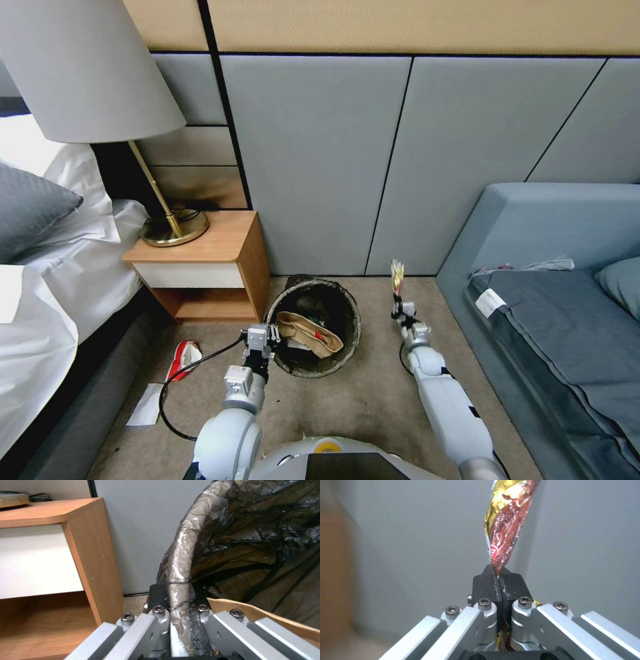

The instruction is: Pick up the trash bin, then pick up the garbage from the floor and place it into the trash bin.

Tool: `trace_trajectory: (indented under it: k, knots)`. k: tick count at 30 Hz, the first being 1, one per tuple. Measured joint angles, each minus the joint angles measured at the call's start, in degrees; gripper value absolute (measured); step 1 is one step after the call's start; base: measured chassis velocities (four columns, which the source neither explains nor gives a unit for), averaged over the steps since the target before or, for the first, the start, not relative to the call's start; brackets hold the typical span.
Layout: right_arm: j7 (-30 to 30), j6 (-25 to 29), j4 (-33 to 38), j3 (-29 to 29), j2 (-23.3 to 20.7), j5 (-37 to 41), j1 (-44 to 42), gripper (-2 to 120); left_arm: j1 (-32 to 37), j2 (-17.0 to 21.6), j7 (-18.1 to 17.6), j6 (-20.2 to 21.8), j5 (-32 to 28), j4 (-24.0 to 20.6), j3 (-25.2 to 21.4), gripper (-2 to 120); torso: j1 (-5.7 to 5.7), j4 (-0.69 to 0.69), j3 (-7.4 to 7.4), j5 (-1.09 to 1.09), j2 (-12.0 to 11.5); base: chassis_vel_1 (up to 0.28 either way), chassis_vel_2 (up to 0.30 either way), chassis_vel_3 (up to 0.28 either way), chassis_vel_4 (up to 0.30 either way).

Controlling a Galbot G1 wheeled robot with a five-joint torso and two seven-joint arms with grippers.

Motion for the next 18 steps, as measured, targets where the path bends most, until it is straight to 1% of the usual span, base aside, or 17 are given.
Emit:
trace_trajectory:
  k: [1, 2, 3, 5, 6, 7, 9, 10, 12, 13, 15, 16, 18]
  knots:
    - [-1.2, 0.7, 3.9, -0.9, 0.0, 0.2, -1.3, 0, 0.0, 0.1, 0.0, 0.0, 0.0, -0.1, 0.1, 0, 0.00, -0.01, 0.00, 0.03, 0.0, 0.000, 0.000, 0.000, 0.000]
    - [-3.8, 2.5, 6.8, -1.7, -0.1, 0.8, -2.4, 0, -0.1, 0.1, 0.0, 0.0, 0.0, -0.1, 0.2, 0, 0.00, -0.01, 0.00, 0.03, 0.0, 0.000, 0.000, 0.000, 0.000]
    - [-3.8, 2.5, 6.8, -1.7, -0.1, 0.8, -2.4, 0, -0.1, 0.1, 0.0, 0.0, 0.0, -0.1, 0.2, 0, 0.00, -0.01, 0.00, 0.03, 0.0, 0.000, 0.000, 0.000, 0.000]
    - [-7.4, 4.8, 10.2, -2.8, -0.3, 1.5, -4.1, 0, -0.1, 0.1, 0.0, 0.0, 0.0, -0.1, 0.3, 0, 0.00, 0.00, 0.00, 0.03, 0.0, 0.000, 0.000, 0.000, 0.000]
    - [-7.4, 4.8, 10.2, -2.8, -0.3, 1.5, -4.1, 0, -0.1, 0.1, 0.0, 0.0, 0.0, -0.1, 0.3, 0, 0.00, 0.00, 0.00, 0.03, 0.0, 0.000, 0.000, 0.000, 0.000]
    - [-9.8, 5.9, 12.5, -3.6, -0.5, 2.0, -5.5, 0, -0.1, 0.2, 0.0, 0.0, 0.0, -0.1, 0.4, 0, 0.00, -0.01, 0.00, 0.03, 0.0, 0.000, 0.000, 0.000, 0.000]
    - [-10.3, 6.1, 13.1, -3.7, -0.6, 2.1, -5.9, 0, -0.1, 0.2, 0.0, 0.0, 0.0, -0.1, 0.4, 0, 0.00, 0.00, 0.00, 0.04, 0.0, 0.000, 0.000, 0.000, 0.000]
    - [-12.9, 7.3, 16.0, -5.0, -1.2, 2.5, -8.2, 0, -0.1, 0.1, 0.0, 0.0, 0.0, -0.1, 0.4, 0, 0.00, -0.02, 0.00, 0.02, 0.0, 0.000, 0.000, 0.000, 0.000]
    - [-13.7, 7.7, 16.8, -5.4, -1.5, 2.4, -9.1, 0, -0.1, 0.2, 0.0, 0.0, 0.0, -0.1, 0.5, 0, 0.00, 0.00, 0.00, 0.03, 0.0, 0.000, 0.000, 0.000, 0.000]
    - [-14.9, 8.6, 17.9, -6.8, -2.0, 2.1, -10.9, 0, -0.2, 0.1, 0.0, 0.0, 0.0, -0.1, 0.5, 0, 0.00, -0.03, 0.00, 0.04, 0.0, 0.000, 0.000, 0.000, 0.000]
    - [-15.0, 8.8, 18.0, -7.0, -2.0, 2.1, -11.2, 0, -0.2, 0.1, 0.0, 0.0, 0.0, -0.1, 0.5, 0, 0.00, -0.02, 0.00, 0.03, 0.0, 0.000, 0.000, 0.000, 0.000]
    - [-15.6, 9.7, 18.0, -8.3, -2.2, 1.3, -12.6, 0, -0.3, 0.1, 0.0, 0.0, 0.0, 0.0, 0.7, 0, 0.00, -0.02, 0.00, 0.03, 0.0, 0.000, 0.000, 0.000, 0.000]
    - [-16.0, 10.7, 17.2, -8.9, -2.2, 0.8, -13.3, 0, -0.3, 0.1, 0.1, 0.0, 0.0, 0.0, 0.7, 0, 0.00, -0.01, 0.00, 0.03, 0.0, 0.000, 0.000, 0.000, 0.000]
